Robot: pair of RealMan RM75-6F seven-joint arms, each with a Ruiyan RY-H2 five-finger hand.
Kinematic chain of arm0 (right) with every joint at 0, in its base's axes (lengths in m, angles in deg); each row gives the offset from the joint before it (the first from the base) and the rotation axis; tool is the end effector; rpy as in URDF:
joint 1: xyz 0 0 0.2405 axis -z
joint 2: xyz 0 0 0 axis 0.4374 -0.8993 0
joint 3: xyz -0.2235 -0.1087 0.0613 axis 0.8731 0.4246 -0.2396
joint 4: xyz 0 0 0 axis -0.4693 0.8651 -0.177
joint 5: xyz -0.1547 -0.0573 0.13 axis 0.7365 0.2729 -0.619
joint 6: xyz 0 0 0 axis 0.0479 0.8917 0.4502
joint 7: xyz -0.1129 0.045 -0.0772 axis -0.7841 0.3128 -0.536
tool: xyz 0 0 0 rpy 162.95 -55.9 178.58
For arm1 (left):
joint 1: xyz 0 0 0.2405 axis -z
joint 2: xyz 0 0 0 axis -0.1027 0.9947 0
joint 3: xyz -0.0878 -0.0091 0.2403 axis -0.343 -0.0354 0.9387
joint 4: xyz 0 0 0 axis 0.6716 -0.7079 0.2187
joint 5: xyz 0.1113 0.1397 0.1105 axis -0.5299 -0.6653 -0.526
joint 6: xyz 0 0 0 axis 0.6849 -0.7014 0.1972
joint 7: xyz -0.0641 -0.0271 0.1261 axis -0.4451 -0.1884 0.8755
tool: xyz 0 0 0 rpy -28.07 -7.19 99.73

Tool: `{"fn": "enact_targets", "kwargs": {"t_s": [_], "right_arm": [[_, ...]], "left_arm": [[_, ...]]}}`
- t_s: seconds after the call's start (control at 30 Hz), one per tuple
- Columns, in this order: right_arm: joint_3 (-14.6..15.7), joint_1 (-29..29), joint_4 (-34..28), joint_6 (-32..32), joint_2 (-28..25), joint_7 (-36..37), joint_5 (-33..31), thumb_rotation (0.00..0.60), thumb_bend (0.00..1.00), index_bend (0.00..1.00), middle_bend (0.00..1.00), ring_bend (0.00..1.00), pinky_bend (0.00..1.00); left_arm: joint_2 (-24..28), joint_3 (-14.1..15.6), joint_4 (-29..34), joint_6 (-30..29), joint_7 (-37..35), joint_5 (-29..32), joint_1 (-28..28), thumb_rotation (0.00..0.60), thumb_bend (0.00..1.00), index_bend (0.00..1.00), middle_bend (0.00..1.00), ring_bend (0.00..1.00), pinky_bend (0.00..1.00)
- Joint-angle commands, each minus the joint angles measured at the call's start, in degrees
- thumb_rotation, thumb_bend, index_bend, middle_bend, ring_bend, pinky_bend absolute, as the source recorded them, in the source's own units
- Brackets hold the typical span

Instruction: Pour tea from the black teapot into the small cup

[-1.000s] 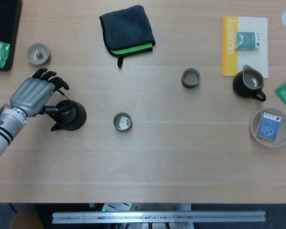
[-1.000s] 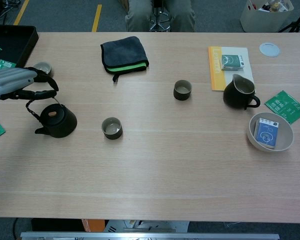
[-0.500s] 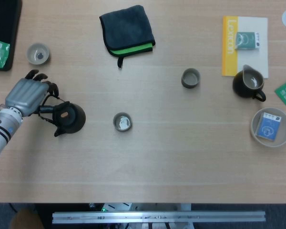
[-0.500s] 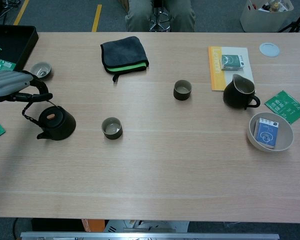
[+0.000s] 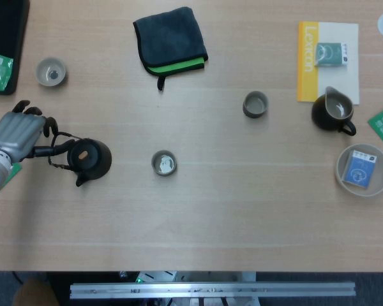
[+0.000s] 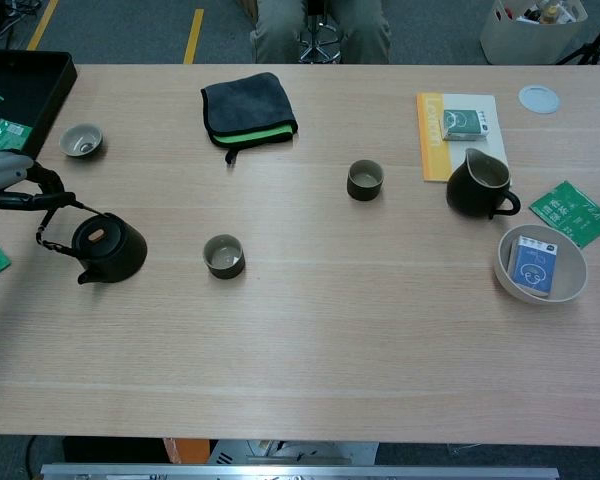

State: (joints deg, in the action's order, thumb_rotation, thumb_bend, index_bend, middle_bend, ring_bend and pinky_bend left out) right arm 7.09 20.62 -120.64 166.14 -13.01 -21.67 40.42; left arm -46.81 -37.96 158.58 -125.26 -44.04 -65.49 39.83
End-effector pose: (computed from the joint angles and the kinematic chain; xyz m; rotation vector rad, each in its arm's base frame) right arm -0.2920 -0.1842 0.1588 1.4125 -0.8928 0.9704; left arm -0.3019 0.2985 0.0736 -1.8809 -1.1356 -0.4002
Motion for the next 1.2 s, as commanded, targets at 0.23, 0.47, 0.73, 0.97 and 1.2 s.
{"fn": "enact_targets", "kwargs": {"t_s": [0.23,0.47,0.73,0.97,1.2], "right_arm": [[0.01,-0.32,-0.26,-0.39,0.14,-0.36,0.21,0.6,0.05,0.24,0.19,0.0,0.0],[0.02,-0.45,-0.17,-0.53,0.27,-0.21,0.24,0.6,0.05,0.24,0.19,0.0,0.0],[0.11,-0.44,0.18,-0.45,0.31,0.28,0.43,0.6,0.05,0.24,0.19,0.0,0.0],[0.23,-0.28,0.44,-0.22,0.31,0.74,0.53,0.6,0.05,0.24,0.19,0.0,0.0],[0.31,-0.17,0.62,-0.02,0.24,1.06,0.72,0.6,0.05,0.24,0.19,0.0,0.0]], "left_arm": [[3.23,1.67,4.27,-0.74,-0.37,-0.73,-1.5,0.0,0.16,0.36,0.4,0.16,0.04],[6.07,2.88,8.32,-1.04,0.35,-1.39,-2.11,0.0,0.16,0.36,0.4,0.17,0.04],[7.41,3.94,11.18,-0.33,1.59,-0.9,-2.16,0.021,0.16,0.36,0.4,0.17,0.04],[8.9,4.77,13.92,0.33,2.69,-0.65,-1.93,0.041,0.16,0.36,0.4,0.17,0.04],[8.11,5.42,13.59,-0.96,4.52,-1.48,-2.39,0.478,0.16,0.31,0.35,0.17,0.04]]}}
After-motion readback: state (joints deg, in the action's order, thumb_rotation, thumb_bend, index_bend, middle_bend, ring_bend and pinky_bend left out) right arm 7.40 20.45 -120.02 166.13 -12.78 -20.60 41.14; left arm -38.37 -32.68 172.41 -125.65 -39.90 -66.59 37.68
